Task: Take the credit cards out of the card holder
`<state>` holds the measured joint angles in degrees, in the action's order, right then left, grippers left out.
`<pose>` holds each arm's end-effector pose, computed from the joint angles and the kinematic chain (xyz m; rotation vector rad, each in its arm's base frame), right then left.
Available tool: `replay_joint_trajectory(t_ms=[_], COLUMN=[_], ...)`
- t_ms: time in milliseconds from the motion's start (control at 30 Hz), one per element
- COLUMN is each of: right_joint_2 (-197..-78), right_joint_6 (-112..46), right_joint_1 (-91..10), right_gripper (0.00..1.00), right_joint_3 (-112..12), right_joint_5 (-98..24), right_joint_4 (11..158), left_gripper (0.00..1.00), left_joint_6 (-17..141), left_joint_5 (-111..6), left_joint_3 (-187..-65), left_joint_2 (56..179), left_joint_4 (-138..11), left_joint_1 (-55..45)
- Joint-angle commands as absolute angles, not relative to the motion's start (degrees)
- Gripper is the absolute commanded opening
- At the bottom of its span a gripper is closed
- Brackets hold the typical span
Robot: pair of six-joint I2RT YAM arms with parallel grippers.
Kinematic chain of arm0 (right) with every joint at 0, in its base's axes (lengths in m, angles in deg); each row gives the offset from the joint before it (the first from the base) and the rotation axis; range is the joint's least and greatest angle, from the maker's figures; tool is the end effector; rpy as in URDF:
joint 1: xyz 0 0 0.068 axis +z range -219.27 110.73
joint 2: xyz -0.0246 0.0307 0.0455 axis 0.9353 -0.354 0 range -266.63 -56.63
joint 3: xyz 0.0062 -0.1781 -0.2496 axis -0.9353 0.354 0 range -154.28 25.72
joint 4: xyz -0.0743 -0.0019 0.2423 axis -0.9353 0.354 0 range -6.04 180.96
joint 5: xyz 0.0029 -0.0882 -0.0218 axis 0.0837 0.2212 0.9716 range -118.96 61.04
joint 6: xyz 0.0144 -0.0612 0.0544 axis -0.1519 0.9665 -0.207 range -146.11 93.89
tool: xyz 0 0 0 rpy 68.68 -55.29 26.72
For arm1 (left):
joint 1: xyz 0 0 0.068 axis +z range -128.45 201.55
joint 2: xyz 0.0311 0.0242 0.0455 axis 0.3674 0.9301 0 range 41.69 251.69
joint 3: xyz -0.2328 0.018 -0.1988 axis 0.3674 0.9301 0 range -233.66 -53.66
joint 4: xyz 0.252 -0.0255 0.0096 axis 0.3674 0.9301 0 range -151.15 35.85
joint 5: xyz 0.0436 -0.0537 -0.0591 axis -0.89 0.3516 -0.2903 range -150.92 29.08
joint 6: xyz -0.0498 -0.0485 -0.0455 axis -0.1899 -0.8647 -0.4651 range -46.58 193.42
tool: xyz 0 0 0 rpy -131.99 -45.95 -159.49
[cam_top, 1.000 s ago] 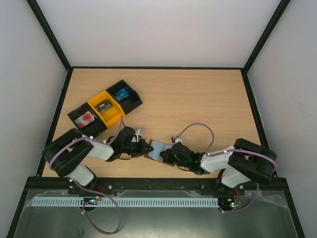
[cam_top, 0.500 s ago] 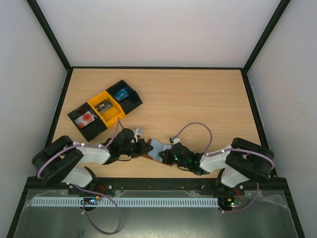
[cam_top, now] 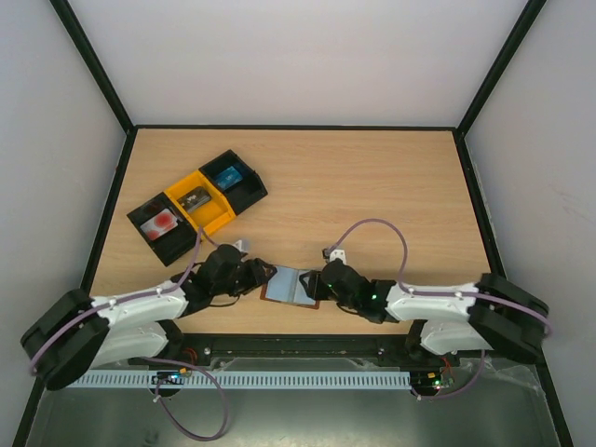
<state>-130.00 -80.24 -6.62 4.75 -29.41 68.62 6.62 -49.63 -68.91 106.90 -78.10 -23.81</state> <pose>0.1113 0.2163 0.1608 -0.1877 2.4547 1.0492 0.1406 -0.1625 0.1632 -0.3271 2.4356 -1.2406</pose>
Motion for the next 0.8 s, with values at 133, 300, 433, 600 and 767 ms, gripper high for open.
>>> replay_joint_trajectory(t_ms=[133, 300, 433, 600, 767], right_joint_2=[-106.3, -94.4, -90.3, -88.5, -88.2], right_joint_6=[-85.7, -88.4, -87.6, -85.1, -82.1], right_joint_1=[-6.4, -6.4, -6.4, -6.4, -6.4], right_gripper=[0.70, 0.91, 0.98, 0.98, 0.98], right_joint_3=[3.9, 1.9, -1.9, -8.4, -15.4], right_joint_5=[-20.1, -14.2, -11.2, -7.8, -3.7], right_joint_4=[87.2, 95.6, 101.7, 108.5, 113.9], left_gripper=[0.74, 1.00, 1.00, 1.00, 1.00], left_joint_6=[18.5, 25.7, 28.5, 31.5, 32.9], left_joint_5=[-64.6, -65.6, -66.4, -63.2, -60.8], left_joint_3=[-81.8, -88.3, -92.3, -95.9, -97.2], left_joint_2=[96.2, 90.2, 85.8, 80.6, 76.7], left_joint_4=[-52.4, -45.0, -40.7, -39.7, -39.1], left_joint_1=[-23.6, -23.5, -23.4, -23.4, -23.4])
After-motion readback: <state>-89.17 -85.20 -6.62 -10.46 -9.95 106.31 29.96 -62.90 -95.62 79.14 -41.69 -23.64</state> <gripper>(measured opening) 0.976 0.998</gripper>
